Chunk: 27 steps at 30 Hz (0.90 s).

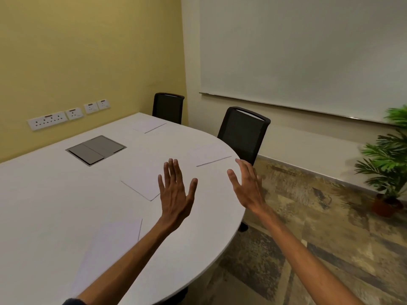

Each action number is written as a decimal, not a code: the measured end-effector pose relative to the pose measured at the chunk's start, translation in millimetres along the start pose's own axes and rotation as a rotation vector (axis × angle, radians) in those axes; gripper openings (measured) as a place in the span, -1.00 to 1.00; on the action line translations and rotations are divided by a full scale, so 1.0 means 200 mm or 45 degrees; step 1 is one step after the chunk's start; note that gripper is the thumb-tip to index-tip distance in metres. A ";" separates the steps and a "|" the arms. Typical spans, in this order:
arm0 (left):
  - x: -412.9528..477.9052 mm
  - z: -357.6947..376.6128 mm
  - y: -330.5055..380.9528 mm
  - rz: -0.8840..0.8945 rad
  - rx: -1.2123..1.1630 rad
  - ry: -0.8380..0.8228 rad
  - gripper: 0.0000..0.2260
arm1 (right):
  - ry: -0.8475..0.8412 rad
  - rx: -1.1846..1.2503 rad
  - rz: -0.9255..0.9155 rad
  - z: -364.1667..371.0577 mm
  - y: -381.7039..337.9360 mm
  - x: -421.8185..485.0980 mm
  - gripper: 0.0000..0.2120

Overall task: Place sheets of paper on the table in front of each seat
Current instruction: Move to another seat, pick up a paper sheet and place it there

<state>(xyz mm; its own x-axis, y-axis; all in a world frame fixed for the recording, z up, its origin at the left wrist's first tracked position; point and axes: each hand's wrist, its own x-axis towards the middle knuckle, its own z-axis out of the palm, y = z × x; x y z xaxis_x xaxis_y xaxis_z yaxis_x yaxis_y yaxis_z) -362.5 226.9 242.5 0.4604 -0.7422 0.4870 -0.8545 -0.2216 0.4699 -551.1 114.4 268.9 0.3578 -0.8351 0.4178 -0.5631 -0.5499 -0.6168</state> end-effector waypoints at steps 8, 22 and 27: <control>0.57 0.32 -0.12 -0.119 0.068 0.074 -0.27 | -0.089 0.023 -0.093 0.26 0.16 0.64 -0.44; 0.95 0.53 -0.71 -0.488 0.310 0.169 -0.28 | -0.325 0.099 -0.157 0.99 0.14 1.31 -0.51; 0.93 0.63 -0.97 -0.698 0.457 0.138 -0.28 | -0.532 0.115 -0.204 1.37 0.17 1.39 -0.53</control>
<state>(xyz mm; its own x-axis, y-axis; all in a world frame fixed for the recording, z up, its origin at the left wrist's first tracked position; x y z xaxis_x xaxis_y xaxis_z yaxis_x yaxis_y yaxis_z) -141.5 51.0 148.8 0.8567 -0.3985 0.3275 -0.5083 -0.7597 0.4055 -266.1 -140.3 181.5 0.7152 -0.6636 0.2192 -0.4157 -0.6561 -0.6299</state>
